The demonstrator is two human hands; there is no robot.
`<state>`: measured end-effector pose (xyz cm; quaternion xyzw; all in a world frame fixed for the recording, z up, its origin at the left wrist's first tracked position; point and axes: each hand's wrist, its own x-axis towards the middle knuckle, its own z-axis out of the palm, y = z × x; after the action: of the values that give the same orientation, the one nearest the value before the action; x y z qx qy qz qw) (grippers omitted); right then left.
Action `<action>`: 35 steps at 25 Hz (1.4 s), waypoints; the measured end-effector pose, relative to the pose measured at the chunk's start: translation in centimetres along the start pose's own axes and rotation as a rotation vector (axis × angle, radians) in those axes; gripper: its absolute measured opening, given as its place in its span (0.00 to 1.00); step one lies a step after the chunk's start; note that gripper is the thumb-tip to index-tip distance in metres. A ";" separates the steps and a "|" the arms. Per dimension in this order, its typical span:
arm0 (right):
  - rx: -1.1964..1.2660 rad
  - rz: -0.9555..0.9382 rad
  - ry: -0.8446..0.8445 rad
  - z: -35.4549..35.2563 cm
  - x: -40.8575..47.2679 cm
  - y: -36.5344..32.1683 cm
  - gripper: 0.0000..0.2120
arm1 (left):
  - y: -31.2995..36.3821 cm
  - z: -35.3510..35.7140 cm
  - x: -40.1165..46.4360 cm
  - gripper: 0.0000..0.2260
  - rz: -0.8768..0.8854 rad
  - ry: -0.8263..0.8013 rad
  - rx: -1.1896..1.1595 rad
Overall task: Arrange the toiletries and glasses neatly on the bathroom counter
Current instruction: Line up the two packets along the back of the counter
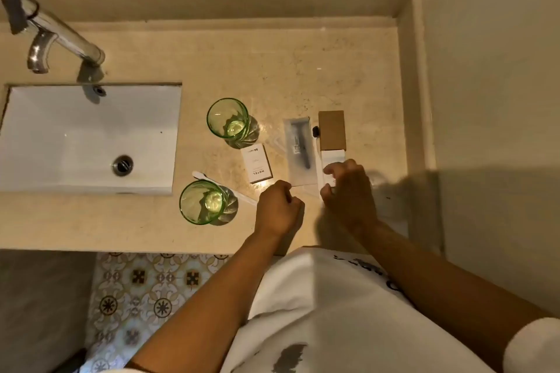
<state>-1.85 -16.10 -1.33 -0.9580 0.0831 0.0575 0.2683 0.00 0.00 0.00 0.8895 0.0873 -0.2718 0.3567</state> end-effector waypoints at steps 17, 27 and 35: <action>0.033 0.237 -0.333 -1.4 -4.9 3.6 0.04 | 0.5 -0.3 1.3 0.06 -0.481 -0.070 -0.607; 0.333 0.333 -0.410 -1.3 -5.0 1.4 0.04 | 0.2 -2.1 1.0 0.06 -0.526 -0.091 -0.543; 0.548 0.423 -0.495 -2.4 -4.1 -0.7 0.12 | 1.2 -6.2 -1.7 0.08 -0.513 -0.229 -0.701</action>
<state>-5.54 -16.19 1.68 -0.7703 0.2232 0.3155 0.5071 1.60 3.43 5.35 0.6288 0.3520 -0.4022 0.5648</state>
